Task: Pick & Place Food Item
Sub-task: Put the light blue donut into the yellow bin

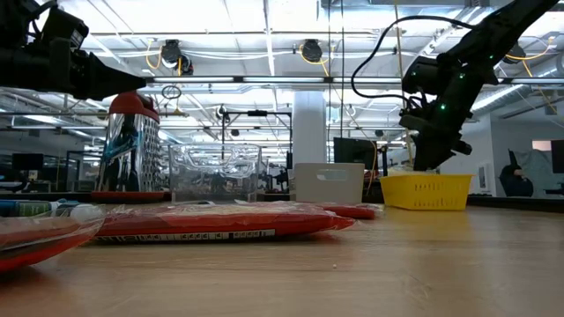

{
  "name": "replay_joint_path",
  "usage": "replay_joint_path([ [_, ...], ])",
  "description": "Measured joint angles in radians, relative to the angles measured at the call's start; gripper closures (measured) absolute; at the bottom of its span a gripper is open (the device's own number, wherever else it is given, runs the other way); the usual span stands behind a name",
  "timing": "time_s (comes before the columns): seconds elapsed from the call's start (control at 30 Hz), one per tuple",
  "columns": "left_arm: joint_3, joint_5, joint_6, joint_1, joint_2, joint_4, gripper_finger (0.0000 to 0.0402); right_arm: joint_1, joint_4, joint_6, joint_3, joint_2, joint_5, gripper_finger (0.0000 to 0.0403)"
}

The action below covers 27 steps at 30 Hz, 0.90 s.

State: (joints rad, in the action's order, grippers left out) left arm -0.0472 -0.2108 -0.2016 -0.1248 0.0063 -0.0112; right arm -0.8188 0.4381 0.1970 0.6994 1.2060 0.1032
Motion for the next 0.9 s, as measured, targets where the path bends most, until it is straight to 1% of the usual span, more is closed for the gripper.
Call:
replay_joint_path([
  [0.13, 0.0, 0.0, 0.0, 0.0, 0.0, 0.0, 0.0378, 0.0, 0.0, 0.003, 0.0, 0.0, -0.002, 0.0363],
  [0.23, 0.0, 0.0, 0.0, 0.0, 0.0, 0.0, 0.0378, 0.0, 0.001, 0.007, 0.0, 0.0, -0.002, 0.0348],
  [0.33, 0.0, 0.0, 0.0, 0.0, 0.0, 0.0, 0.0378, 0.0, 0.001, 0.007, 0.0, 0.0, -0.002, 0.0323],
  [0.47, 0.0, 0.0, 0.0, 0.0, 0.0, 0.0, 0.0378, 0.0, 0.0, 0.025, 0.0, 0.0, -0.006, 0.0281],
  [0.57, 0.0, 0.0, 0.0, 0.0, 0.0, 0.0, 0.0378, 0.0, 0.0, 0.026, 0.0, 0.0, -0.049, 0.025],
  [0.67, 0.0, 0.0, 0.0, 0.0, 0.0, 0.0, 0.0378, 0.0, -0.007, 0.026, 0.0, 0.0, -0.077, 0.0228],
  [0.77, 0.0, 0.0, 0.0, 0.0, 0.0, 0.0, 0.0378, 0.0, -0.019, 0.024, 0.0, -0.005, -0.078, 0.0217],
  [0.9, 0.0, 0.0, 0.0, 0.0, 0.0, 0.0, 0.0378, 0.0, -0.034, 0.026, 0.0, -0.027, -0.077, 0.0214],
])
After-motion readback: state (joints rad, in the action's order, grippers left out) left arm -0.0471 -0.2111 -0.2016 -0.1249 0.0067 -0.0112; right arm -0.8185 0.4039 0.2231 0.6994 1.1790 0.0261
